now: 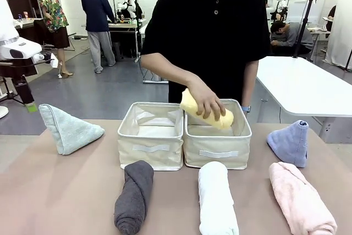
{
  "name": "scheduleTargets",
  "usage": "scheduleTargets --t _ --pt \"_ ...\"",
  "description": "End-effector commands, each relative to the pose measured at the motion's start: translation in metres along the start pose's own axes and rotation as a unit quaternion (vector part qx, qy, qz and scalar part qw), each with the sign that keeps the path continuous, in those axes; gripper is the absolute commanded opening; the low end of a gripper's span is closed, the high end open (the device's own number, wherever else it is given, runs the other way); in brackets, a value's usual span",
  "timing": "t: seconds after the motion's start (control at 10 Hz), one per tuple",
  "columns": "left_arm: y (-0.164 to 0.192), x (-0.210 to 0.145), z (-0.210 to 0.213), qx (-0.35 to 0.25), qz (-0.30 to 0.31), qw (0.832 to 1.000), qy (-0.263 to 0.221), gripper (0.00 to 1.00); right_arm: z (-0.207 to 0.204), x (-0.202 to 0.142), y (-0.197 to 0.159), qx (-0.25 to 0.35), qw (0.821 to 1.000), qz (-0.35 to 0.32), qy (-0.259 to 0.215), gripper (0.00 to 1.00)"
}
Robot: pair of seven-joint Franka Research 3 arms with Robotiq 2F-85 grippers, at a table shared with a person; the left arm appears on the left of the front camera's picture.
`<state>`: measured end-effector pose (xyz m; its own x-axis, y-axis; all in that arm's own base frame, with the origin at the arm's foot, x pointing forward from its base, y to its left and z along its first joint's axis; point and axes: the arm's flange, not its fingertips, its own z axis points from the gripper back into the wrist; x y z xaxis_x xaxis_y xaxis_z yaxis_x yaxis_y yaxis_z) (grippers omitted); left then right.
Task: Sort the towels based on their folding style.
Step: Pick up one triangle-folded towel and place it in the left Fabric basket.
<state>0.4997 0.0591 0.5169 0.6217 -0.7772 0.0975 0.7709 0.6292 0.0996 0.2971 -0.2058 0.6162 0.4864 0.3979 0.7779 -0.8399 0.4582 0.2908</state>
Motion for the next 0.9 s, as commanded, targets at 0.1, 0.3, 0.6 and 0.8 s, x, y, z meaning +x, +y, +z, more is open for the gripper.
scheduleTargets --t 0.1,0.3,0.6,0.8 --pt "0.002 0.013 -0.010 -0.028 -0.008 0.998 -0.053 1.00 0.000 0.001 0.000 0.007 1.000 0.009 -0.013 1.00" --pt "0.000 0.007 -0.004 -0.002 0.003 1.000 -0.017 1.00 0.000 0.001 0.000 0.007 1.000 0.009 -0.013 1.00" --pt "0.000 0.007 -0.004 -0.002 0.003 1.000 -0.017 1.00 0.000 0.001 0.000 0.007 1.000 0.009 -0.013 1.00" --pt "0.009 0.015 -0.021 -0.004 -0.001 1.000 -0.009 1.00 0.000 0.001 0.000 0.007 1.000 0.009 -0.013 1.00"
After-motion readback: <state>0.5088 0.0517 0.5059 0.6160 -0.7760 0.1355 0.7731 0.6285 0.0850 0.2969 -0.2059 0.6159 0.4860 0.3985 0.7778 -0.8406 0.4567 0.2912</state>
